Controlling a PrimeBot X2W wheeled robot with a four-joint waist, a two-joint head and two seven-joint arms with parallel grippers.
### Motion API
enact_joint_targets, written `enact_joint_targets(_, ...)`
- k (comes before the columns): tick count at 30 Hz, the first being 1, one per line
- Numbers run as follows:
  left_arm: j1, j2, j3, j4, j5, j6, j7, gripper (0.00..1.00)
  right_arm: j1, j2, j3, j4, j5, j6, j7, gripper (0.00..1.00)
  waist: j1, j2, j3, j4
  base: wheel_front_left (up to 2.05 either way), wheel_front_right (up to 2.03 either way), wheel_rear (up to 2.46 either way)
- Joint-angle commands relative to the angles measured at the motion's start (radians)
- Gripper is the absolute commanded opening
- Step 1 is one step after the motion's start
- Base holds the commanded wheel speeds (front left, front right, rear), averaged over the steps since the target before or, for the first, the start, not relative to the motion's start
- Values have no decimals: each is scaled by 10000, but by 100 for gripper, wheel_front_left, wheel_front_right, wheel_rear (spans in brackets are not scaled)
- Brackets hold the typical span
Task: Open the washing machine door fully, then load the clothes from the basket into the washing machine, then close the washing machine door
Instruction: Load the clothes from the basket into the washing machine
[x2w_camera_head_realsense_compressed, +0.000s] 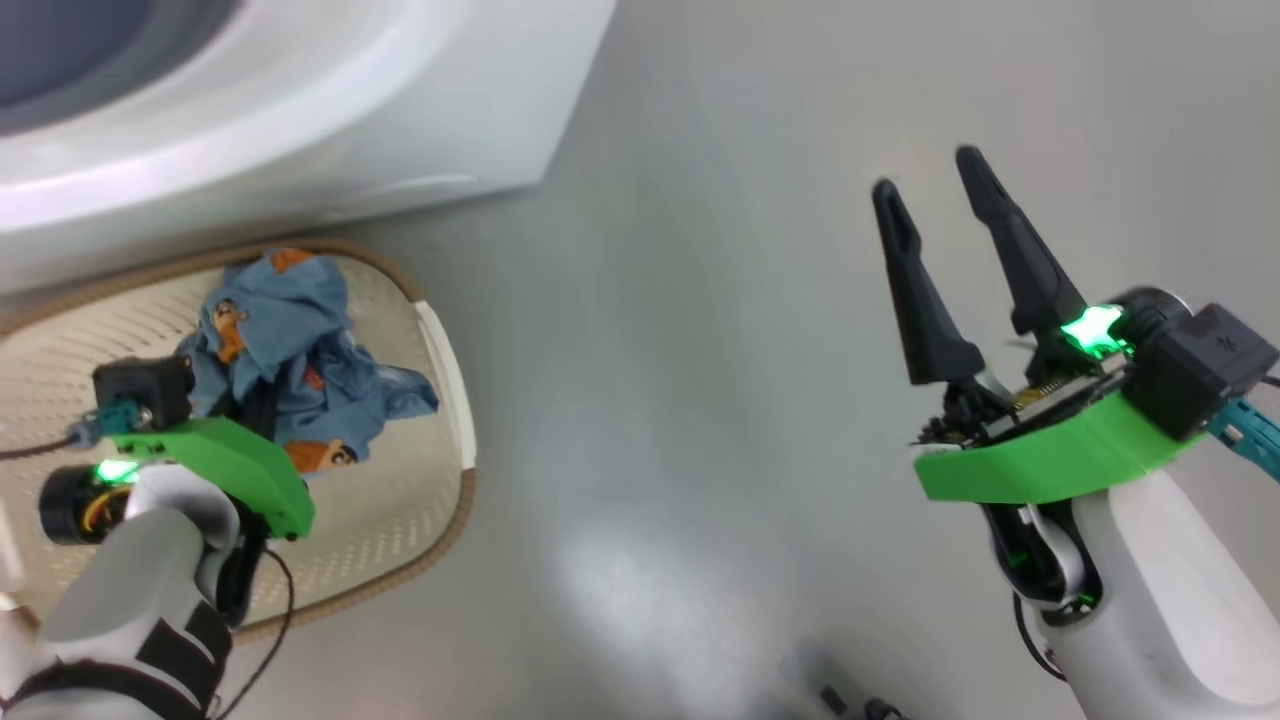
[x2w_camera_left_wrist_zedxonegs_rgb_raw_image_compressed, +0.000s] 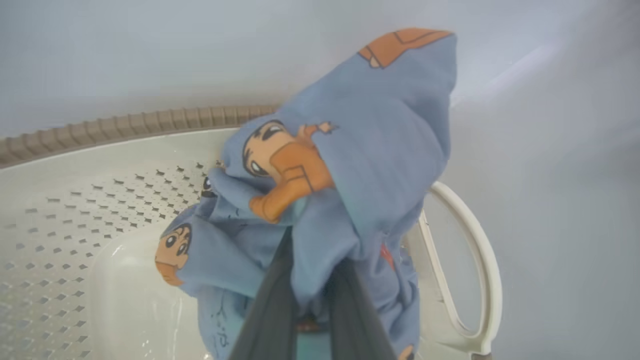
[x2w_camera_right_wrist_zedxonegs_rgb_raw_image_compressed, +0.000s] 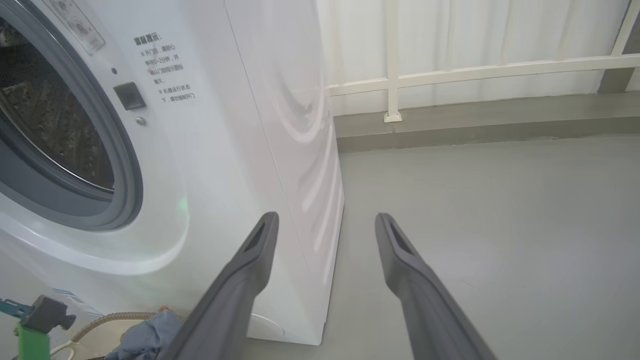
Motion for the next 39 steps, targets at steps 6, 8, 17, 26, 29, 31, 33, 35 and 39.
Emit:
enact_joint_targets(6, 1108, 330, 1406, -1480, 636, 8, -136, 0, 833, -353, -97, -20, 97, 73, -80, 100, 2, 0, -1641, 926, 0, 0, 0)
enact_joint_targets(8, 1465, 300, 1876, -1868, 966, 42, -137, 0, 986, -418, -110, 13, 104, 73, -80, 100, 2, 0, -1920, 1029, 0, 0, 0)
enact_joint_targets(17, 2912, -22, 3810, -3506, 2451, 206, -138, 0, 1657, -652, -216, 224, 121, 73, -80, 100, 2, 0, -2893, 1433, 0, 0, 0)
enact_joint_targets(26, 4635, -522, 5724, -5430, 3890, 226, -139, 0, 2520, -888, -352, 405, 98, 73, -80, 100, 2, 0, -3937, 1720, 0, 0, 0)
enact_joint_targets(29, 5171, -709, 6224, -6124, 4297, 216, -139, 0, 2825, -935, -465, 423, 102, 73, -80, 100, 2, 0, -4214, 1841, 0, 0, 0)
enact_joint_targets(31, 5503, -828, 6532, -6579, 4539, 204, -139, 0, 3011, -956, -529, 431, 104, 73, -80, 100, 2, 0, -4390, 1919, 0, 0, 0)
enact_joint_targets(33, 5835, -969, 6798, -7000, 4742, 189, -139, 0, 3205, -979, -584, 446, 109, 73, -80, 100, 2, 0, -4584, 2003, 0, 0, 0)
enact_joint_targets(35, 6165, -1110, 7029, -7428, 4939, 179, -139, 0, 3386, -997, -637, 449, 117, 73, -80, 100, 2, 0, -4758, 2079, 0, 0, 0)
enact_joint_targets(39, 6832, -1356, 7445, -8222, 5278, 164, -139, 0, 3722, -1023, -731, 445, 132, 73, -80, 100, 2, 0, -5092, 2215, 0, 0, 0)
